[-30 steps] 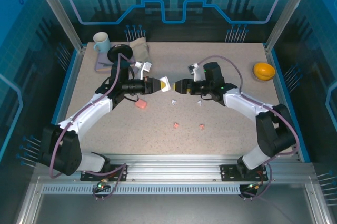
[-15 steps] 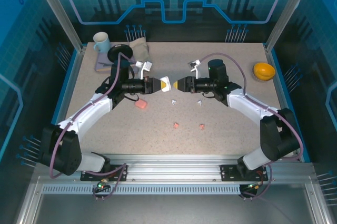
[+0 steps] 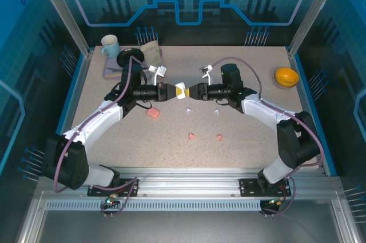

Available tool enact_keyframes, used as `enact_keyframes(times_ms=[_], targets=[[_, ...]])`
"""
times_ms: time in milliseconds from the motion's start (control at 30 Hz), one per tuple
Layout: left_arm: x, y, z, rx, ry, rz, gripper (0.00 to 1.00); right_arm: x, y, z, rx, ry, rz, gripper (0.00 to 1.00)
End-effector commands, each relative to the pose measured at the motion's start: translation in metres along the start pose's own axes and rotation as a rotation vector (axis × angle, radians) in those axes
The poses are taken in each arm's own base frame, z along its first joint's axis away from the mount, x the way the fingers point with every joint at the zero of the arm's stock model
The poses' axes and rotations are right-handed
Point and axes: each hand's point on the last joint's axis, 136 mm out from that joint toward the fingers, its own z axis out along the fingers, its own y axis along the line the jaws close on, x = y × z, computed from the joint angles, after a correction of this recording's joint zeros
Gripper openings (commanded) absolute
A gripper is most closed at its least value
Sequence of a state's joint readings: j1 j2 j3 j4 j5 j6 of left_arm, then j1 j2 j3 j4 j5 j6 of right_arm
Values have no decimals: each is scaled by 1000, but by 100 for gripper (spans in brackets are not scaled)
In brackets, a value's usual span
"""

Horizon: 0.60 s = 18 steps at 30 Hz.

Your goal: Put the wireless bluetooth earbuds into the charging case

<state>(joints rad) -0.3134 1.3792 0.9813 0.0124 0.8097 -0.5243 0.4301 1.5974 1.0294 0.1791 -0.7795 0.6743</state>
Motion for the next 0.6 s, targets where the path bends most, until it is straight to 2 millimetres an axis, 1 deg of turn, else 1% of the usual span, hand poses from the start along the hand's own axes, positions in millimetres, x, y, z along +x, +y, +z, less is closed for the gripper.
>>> enact_keyframes(times_ms=[0, 67, 167, 267, 433, 500, 567], targets=[[-7, -18, 3, 57, 9, 42, 10, -7, 16, 7, -54, 7, -34, 38], [-6, -18, 4, 58, 12, 41, 10, -8, 18, 9, -62, 10, -37, 36], [-6, -18, 5, 59, 15, 42, 10, -7, 20, 10, -74, 19, -39, 30], [-6, -18, 5, 58, 15, 46, 10, -6, 21, 9, -81, 24, -45, 21], [-7, -19, 6, 59, 17, 47, 10, -4, 23, 9, -86, 33, -51, 1], [-7, -18, 7, 58, 17, 46, 11, -4, 22, 8, -80, 33, -51, 0], [-7, -18, 7, 58, 17, 46, 17, -5, 21, 7, -69, 30, -52, 0]])
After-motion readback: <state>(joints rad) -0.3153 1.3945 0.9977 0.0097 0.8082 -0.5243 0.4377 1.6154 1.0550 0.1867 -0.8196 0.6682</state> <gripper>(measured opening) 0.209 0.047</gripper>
